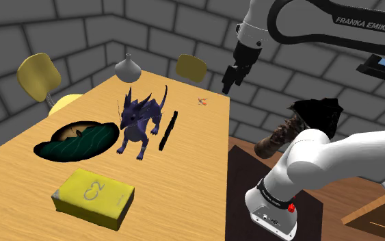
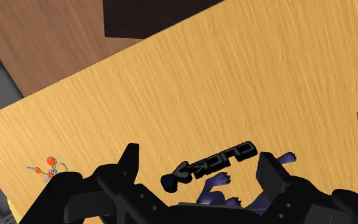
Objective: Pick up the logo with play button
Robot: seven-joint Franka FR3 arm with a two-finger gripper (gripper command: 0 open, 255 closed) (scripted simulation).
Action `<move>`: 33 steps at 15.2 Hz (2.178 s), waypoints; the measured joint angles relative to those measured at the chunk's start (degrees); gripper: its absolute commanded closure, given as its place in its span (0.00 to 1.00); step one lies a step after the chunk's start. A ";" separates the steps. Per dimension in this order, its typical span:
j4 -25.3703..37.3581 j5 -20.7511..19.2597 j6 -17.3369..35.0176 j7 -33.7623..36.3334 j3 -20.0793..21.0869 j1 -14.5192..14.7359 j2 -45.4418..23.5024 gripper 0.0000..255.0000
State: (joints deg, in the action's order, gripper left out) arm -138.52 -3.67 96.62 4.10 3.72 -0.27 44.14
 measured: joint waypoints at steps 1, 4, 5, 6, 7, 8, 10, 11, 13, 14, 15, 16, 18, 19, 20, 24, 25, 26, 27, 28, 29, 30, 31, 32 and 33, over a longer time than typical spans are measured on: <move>0.00 0.00 0.00 0.00 0.00 0.00 0.00 0.00; -2.16 1.02 3.61 5.14 2.10 -0.86 -1.50 0.00; -3.19 1.35 5.29 7.35 2.88 -1.32 -2.16 0.00; -3.64 1.78 7.34 9.91 4.00 -1.77 -3.77 0.00; -4.71 2.12 9.79 12.42 4.98 -2.27 -5.19 0.00; -5.21 2.53 11.59 15.12 6.14 -2.66 -6.48 0.00; -6.01 2.89 15.37 20.10 8.02 -3.79 -9.47 0.00; -6.17 3.11 17.49 23.00 9.33 -4.26 -11.46 0.00; -6.57 3.09 21.05 28.19 11.18 -5.50 -14.62 0.00; -6.19 2.82 22.96 30.84 12.17 -6.29 -16.95 0.00; -5.86 2.52 24.50 33.42 12.99 -7.03 -18.87 0.00; -6.31 2.18 26.70 36.24 13.98 -7.68 -20.76 0.00; -4.84 0.91 29.97 42.42 16.18 -9.12 -25.69 0.00; -4.49 -0.08 31.91 45.36 16.90 -10.04 -28.19 0.00; -4.26 -0.96 33.40 48.22 17.52 -10.76 -30.10 0.00; -0.61 -6.59 38.35 60.73 19.26 -13.46 -39.64 0.00; 0.66 -8.38 39.36 64.15 19.54 -13.79 -42.21 0.00; 2.12 -10.63 40.58 67.90 19.54 -14.10 -45.63 0.00; 3.23 -12.60 41.63 71.41 19.27 -14.17 -48.42 0.00; 4.85 -14.54 42.39 74.58 18.68 -14.17 -51.30 0.00; 6.30 -16.18 42.98 77.64 18.03 -13.94 -53.80 0.00; 7.93 -17.63 43.36 80.56 17.29 -13.56 -56.21 0.00; 8.99 -18.67 43.76 82.84 16.74 -13.11 -57.91 0.00; 9.68 -19.29 43.97 83.81 16.61 -12.73 -58.21 0.00; 9.67 -19.85 43.81 84.39 16.48 -12.46 -58.06 0.00</move>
State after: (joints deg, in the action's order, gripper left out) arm -128.84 -23.51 140.44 88.50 20.19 -12.72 -13.91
